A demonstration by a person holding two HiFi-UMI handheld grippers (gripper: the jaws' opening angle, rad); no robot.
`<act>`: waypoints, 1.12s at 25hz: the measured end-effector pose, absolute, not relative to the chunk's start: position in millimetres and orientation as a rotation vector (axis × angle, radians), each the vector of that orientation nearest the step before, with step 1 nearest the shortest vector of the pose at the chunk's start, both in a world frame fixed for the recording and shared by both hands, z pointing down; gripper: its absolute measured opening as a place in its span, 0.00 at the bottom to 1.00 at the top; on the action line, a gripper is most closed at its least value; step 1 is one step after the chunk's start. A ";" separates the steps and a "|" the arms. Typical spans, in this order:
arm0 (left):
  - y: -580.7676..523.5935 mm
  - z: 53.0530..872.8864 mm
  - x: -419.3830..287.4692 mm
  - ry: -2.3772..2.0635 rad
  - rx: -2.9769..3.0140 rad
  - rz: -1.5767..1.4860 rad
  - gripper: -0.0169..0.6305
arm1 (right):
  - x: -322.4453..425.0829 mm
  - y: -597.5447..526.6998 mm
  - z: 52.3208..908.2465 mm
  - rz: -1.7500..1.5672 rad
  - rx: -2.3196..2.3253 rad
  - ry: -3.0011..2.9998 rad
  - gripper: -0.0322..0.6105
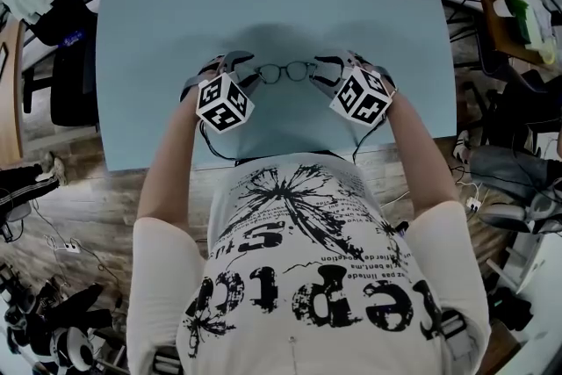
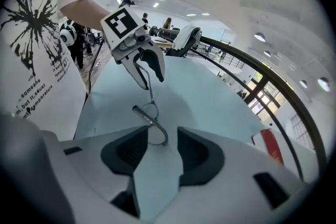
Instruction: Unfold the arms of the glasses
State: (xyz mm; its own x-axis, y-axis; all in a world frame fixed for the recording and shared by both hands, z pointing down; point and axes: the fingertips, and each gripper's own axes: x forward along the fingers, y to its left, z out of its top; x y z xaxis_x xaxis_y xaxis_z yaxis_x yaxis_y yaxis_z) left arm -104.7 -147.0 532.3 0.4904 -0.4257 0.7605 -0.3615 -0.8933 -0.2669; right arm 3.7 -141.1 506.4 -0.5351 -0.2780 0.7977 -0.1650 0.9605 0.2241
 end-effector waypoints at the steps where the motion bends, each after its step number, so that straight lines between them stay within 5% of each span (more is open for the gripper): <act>1: -147.1 531.1 -104.7 0.720 -2.658 -1.354 0.33 | 3.3 -142.0 506.0 -0.137 0.331 -2.153 0.34; 12: -112.2 499.6 -133.9 1.043 -2.876 -1.021 0.35 | 31.1 -132.4 493.7 -0.003 0.680 -2.125 0.35; 17: -116.7 434.5 -153.9 1.372 -2.839 -0.666 0.11 | 32.4 -131.9 444.4 0.063 0.976 -2.251 0.12; 28: -129.9 314.8 -151.0 1.543 -2.599 -0.249 0.06 | 13.1 -140.9 329.9 -0.124 1.284 -2.514 0.07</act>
